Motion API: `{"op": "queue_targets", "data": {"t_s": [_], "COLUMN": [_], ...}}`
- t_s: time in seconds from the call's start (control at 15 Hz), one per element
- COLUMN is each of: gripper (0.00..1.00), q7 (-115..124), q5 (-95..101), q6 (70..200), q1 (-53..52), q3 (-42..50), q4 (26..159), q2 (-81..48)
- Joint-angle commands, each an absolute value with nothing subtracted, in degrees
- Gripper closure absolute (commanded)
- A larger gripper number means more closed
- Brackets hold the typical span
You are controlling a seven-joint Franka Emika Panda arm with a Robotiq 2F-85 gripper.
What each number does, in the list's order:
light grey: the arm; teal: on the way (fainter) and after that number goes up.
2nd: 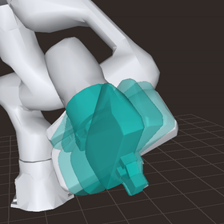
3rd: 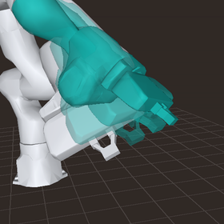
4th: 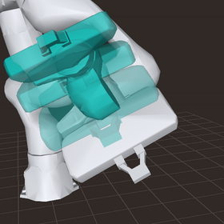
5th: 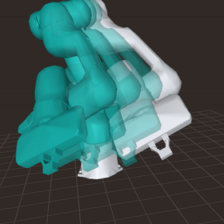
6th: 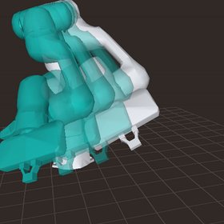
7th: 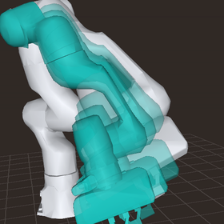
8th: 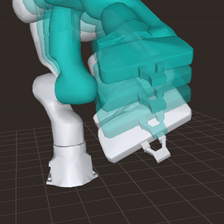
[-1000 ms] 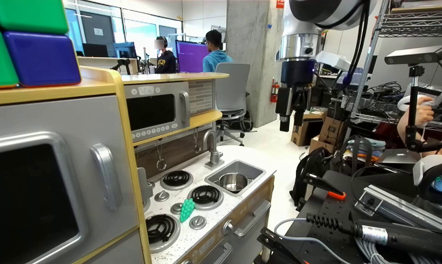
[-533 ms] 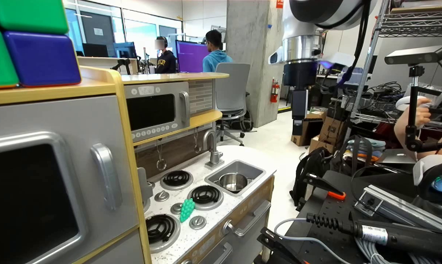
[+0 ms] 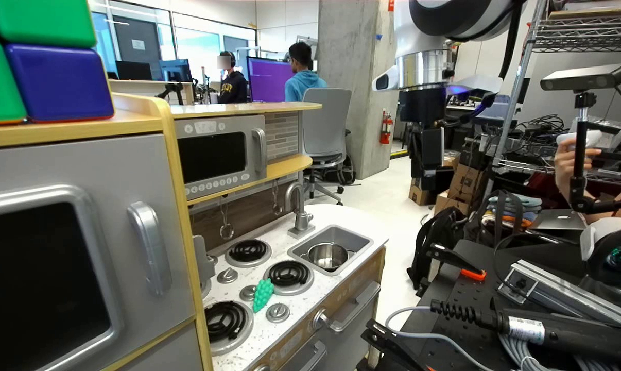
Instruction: Put the grape toy inside the pot in the sink
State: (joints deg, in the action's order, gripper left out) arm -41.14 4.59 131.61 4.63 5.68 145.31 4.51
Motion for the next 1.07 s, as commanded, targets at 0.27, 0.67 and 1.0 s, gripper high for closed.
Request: {"op": "queue_targets", "data": {"t_s": [0.27, 0.67, 1.0], "gripper": [0.00, 0.00, 0.00], "q7": [-40.85, -45.76, -48.31], "q5": [4.39, 8.06, 8.08], "q6": [136.61, 159.30, 172.32], "q1": [4.30, 2.55, 2.06], "q3": [5.77, 3.48, -0.58], "q4": [145.90, 147.69, 143.82], "q2": [4.21, -1.12, -8.76]}}
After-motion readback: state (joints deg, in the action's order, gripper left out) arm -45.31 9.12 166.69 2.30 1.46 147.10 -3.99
